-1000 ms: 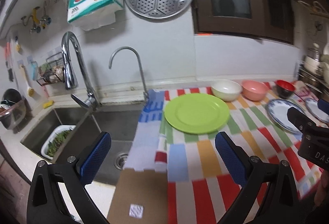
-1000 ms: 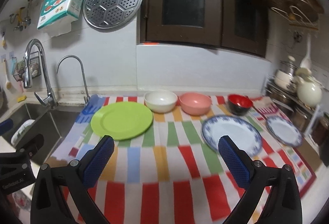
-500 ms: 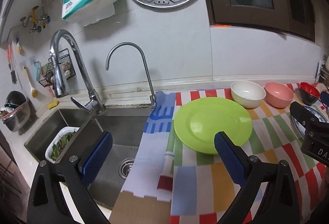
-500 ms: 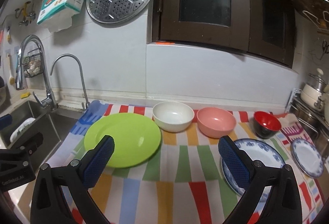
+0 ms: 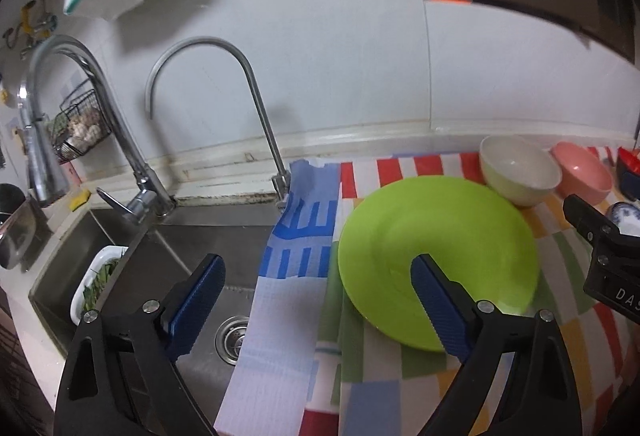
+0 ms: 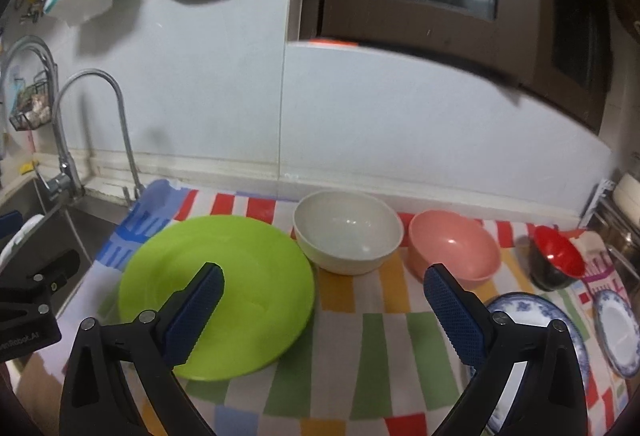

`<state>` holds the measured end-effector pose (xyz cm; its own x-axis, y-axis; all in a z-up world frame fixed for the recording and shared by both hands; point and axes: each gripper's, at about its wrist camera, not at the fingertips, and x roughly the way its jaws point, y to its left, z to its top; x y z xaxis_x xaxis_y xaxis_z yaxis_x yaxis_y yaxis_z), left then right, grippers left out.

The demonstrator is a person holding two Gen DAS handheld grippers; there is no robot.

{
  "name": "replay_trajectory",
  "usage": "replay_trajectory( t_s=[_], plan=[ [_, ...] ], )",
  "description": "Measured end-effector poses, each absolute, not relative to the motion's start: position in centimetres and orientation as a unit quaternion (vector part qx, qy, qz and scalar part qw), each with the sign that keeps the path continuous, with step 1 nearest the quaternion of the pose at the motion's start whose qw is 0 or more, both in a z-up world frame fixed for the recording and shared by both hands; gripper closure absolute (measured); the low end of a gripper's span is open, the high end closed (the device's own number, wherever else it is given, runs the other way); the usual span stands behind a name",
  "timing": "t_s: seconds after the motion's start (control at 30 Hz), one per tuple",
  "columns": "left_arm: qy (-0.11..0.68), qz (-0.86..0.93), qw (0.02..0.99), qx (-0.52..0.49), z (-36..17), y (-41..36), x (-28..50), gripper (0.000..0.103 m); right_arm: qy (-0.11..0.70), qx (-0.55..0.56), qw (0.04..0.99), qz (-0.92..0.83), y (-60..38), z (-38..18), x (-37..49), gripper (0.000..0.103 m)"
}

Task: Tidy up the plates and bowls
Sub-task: 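Move both grippers to the green plate rim and close on it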

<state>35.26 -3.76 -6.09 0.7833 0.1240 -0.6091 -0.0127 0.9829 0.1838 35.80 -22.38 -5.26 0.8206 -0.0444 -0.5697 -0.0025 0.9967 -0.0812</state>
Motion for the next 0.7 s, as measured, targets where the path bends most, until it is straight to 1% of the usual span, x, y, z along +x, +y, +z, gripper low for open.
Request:
replay_trajectory(
  t_s=[0.2, 0.3, 0.4, 0.47, 0.7],
  plan=[
    [0.351, 0.032, 0.932, 0.088, -8.4, -3.7, 38.4, 0.015, 0.332, -0.038, 0.943, -0.006, -22.0, -8.1, 38.9, 0.009],
    [0.361, 0.03, 0.928, 0.091, -9.5, -3.8, 39.7, 0.017, 0.346, -0.035, 0.938, -0.005, -22.0, -9.2, 40.1, 0.014],
    [0.374, 0.023, 0.922, 0.094, -10.8, -4.0, 41.1, 0.023, 0.378, -0.036, 0.925, -0.006, -22.2, -10.4, 41.1, 0.018],
    [0.38, 0.019, 0.92, 0.093, -11.3, -4.0, 41.8, 0.028, 0.387, -0.035, 0.921, -0.005, -22.1, -10.9, 41.7, 0.024],
    [0.399, 0.002, 0.913, 0.084, -12.8, -4.2, 43.9, 0.035, 0.411, -0.025, 0.911, 0.004, -22.3, -12.4, 43.0, 0.033]
  ],
)
